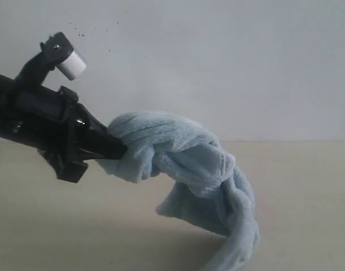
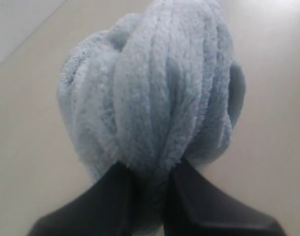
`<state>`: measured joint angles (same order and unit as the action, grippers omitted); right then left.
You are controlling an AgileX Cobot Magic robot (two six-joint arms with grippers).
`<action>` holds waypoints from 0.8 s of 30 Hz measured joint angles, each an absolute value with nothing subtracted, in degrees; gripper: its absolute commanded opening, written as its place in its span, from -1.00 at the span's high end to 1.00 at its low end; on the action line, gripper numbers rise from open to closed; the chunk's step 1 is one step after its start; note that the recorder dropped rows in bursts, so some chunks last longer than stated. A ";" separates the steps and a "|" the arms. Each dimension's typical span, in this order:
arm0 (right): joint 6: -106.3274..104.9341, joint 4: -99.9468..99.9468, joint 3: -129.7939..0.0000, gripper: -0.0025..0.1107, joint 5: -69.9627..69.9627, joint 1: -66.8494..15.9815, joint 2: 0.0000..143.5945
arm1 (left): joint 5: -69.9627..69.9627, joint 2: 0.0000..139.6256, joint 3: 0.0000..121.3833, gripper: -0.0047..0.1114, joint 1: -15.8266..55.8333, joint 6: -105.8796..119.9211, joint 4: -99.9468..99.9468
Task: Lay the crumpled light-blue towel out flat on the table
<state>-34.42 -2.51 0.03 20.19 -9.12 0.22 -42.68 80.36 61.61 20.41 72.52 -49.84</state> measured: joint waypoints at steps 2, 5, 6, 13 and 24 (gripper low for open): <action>-34.42 -2.51 0.03 0.96 20.19 -9.12 0.22 | -42.82 78.78 60.69 0.85 20.41 70.67 -47.41; -34.42 -2.51 0.03 0.96 20.19 -9.12 0.22 | -43.18 78.14 59.04 0.85 20.41 69.53 -49.62; -34.42 -2.51 0.03 0.96 20.19 -9.12 0.22 | -43.31 77.91 58.68 0.85 20.41 69.53 -51.50; -34.42 -2.51 0.03 0.96 20.19 -9.12 0.22 | -41.95 75.40 58.58 0.85 20.41 71.32 -59.10; -34.66 -1.76 0.03 0.96 19.39 -9.12 0.22 | -30.88 75.40 52.23 0.85 20.41 71.53 -59.39</action>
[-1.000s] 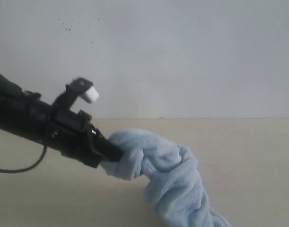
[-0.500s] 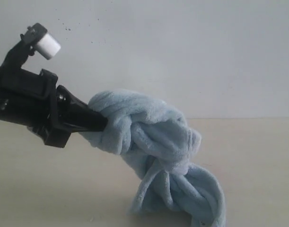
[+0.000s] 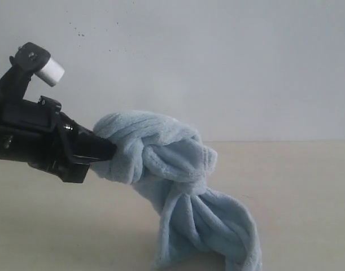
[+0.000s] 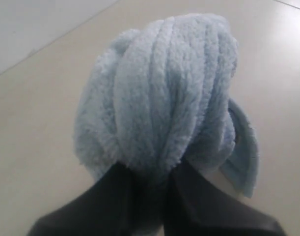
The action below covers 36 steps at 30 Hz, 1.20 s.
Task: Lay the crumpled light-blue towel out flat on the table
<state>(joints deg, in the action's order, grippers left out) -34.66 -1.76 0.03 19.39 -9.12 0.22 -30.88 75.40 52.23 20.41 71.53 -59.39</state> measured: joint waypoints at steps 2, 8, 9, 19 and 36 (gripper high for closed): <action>-34.66 -1.65 0.03 0.96 17.16 -9.12 0.22 | -27.50 75.40 51.02 0.85 20.41 71.53 -59.39; -26.45 -9.34 0.03 0.96 5.95 -9.12 0.22 | -23.88 75.50 50.60 0.85 20.41 71.53 -63.62; -23.93 -10.97 0.03 0.96 2.24 -9.12 0.22 | -23.88 75.50 50.60 0.85 20.41 71.53 -64.39; 17.26 -16.00 -0.34 0.96 -33.73 -9.12 0.19 | -21.11 75.50 50.60 0.85 20.41 71.53 -65.93; 0.45 -10.40 -20.50 0.96 -38.23 -9.12 22.52 | -24.94 75.50 50.60 0.85 20.41 71.53 -70.66</action>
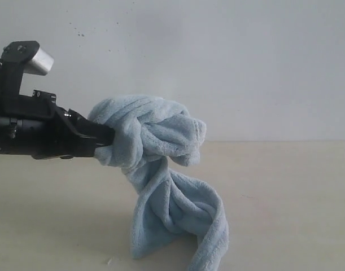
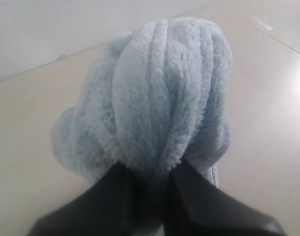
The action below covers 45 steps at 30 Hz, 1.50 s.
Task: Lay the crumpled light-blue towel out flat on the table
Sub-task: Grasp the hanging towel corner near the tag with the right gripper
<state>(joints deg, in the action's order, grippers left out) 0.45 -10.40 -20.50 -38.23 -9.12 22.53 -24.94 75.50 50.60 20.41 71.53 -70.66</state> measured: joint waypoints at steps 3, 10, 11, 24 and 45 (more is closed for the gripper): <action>-1.00 -3.17 -23.82 0.96 -36.64 -9.12 38.53 | -24.94 75.50 50.60 0.85 20.41 71.53 -71.03; -1.49 -6.63 -33.65 0.96 -32.82 -9.16 75.53 | -25.96 75.50 50.60 0.85 20.41 71.53 -67.99; -1.49 -8.20 -34.54 0.96 -29.97 -9.16 78.34 | -25.99 75.50 50.60 0.85 20.41 71.53 -67.23; -11.01 -8.52 -58.12 0.67 33.90 -34.12 91.64 | -25.44 75.50 49.68 0.85 20.41 71.53 -68.72; 3.24 -9.54 -58.12 -0.04 19.46 -34.28 102.75 | -22.89 75.50 48.18 0.85 20.41 71.53 -68.86</action>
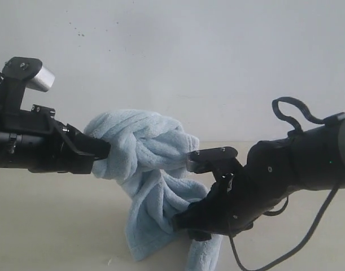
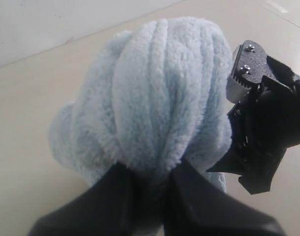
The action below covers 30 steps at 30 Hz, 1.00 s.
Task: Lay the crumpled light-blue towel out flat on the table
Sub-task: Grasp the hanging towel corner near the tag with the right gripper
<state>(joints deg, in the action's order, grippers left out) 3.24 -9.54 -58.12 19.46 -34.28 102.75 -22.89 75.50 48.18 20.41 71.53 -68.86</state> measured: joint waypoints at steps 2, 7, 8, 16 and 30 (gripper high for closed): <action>3.24 -9.66 -58.21 0.00 17.21 -34.28 103.64 | -21.64 75.50 48.18 0.85 20.41 71.53 -68.86; 2.58 -9.48 -58.21 0.30 15.43 -34.28 106.80 | -20.24 75.50 48.18 0.85 20.41 71.53 -68.86; 2.19 -8.97 -58.21 0.46 15.43 -34.28 107.16 | -20.24 75.50 48.18 0.85 20.41 71.53 -68.86; 1.70 -2.20 -58.21 0.96 16.22 -34.28 105.59 | -20.24 75.50 48.18 0.85 20.41 71.53 -68.86; 5.90 18.61 -58.21 0.96 34.29 -22.37 90.48 | -18.58 75.50 47.67 0.57 20.41 72.03 -62.05</action>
<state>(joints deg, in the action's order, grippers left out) 5.90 18.61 -58.21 34.29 -22.37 90.48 -18.58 75.50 47.67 20.41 72.03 -62.05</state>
